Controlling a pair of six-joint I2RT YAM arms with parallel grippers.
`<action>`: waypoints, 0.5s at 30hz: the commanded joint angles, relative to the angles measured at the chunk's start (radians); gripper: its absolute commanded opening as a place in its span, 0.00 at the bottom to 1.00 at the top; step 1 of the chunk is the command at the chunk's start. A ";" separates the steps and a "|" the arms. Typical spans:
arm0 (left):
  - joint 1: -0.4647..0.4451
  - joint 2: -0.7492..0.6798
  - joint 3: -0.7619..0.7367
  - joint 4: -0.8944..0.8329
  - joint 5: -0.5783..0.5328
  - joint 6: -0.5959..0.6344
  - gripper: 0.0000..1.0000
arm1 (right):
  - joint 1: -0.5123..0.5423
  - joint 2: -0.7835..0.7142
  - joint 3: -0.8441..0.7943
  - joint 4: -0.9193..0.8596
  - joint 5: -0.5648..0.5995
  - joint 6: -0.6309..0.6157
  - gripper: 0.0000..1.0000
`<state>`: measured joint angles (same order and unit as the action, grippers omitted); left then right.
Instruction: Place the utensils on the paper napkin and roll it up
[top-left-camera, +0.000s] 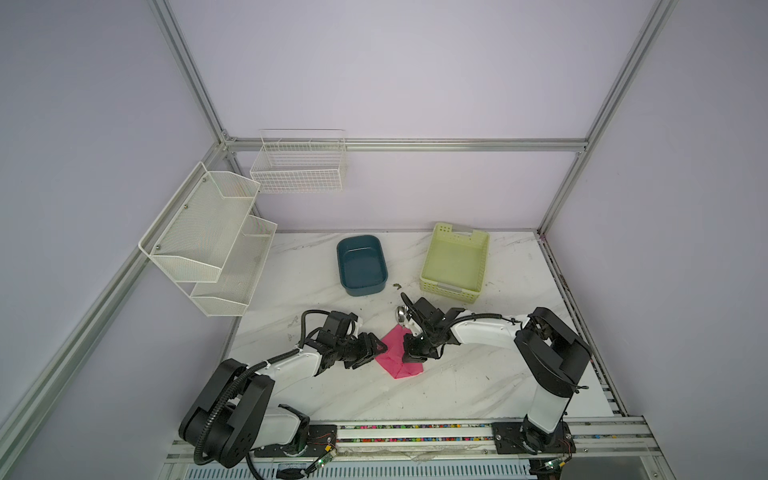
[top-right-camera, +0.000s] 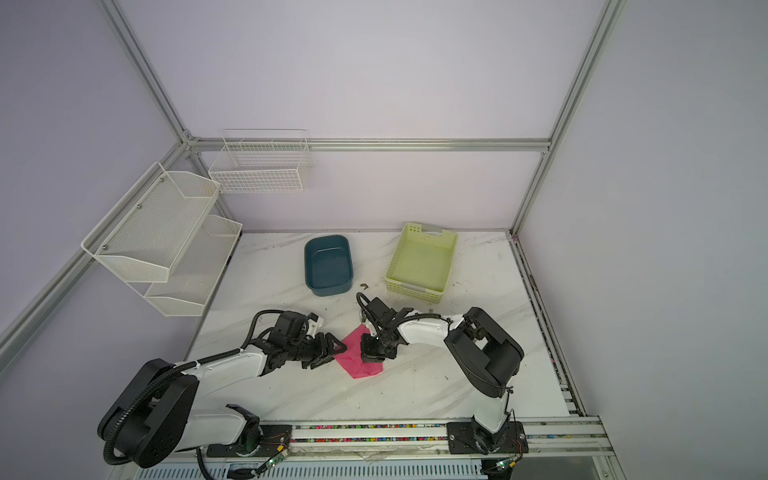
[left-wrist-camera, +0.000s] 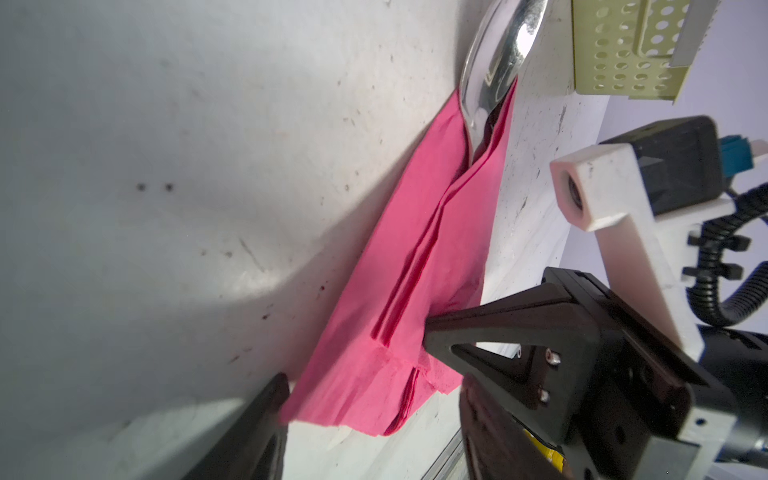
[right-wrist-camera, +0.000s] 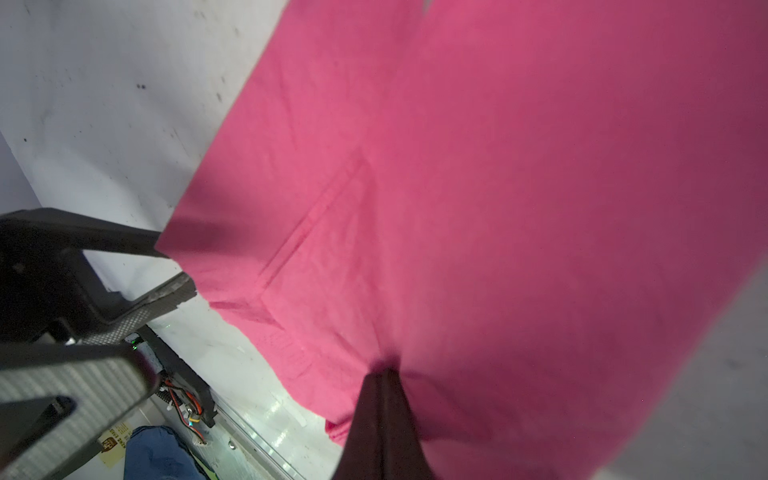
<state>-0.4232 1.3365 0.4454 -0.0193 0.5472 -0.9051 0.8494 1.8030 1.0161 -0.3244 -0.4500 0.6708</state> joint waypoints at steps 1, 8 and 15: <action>0.006 0.034 0.018 0.044 0.029 0.023 0.62 | 0.007 0.013 -0.038 -0.071 0.041 -0.001 0.00; -0.009 0.044 0.065 0.025 0.036 0.038 0.51 | 0.007 0.006 -0.045 -0.071 0.042 0.003 0.00; -0.017 -0.030 0.108 -0.103 -0.036 0.072 0.46 | 0.007 0.009 -0.041 -0.071 0.041 0.004 0.00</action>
<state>-0.4351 1.3579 0.4690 -0.0605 0.5499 -0.8707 0.8494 1.7992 1.0103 -0.3183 -0.4488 0.6712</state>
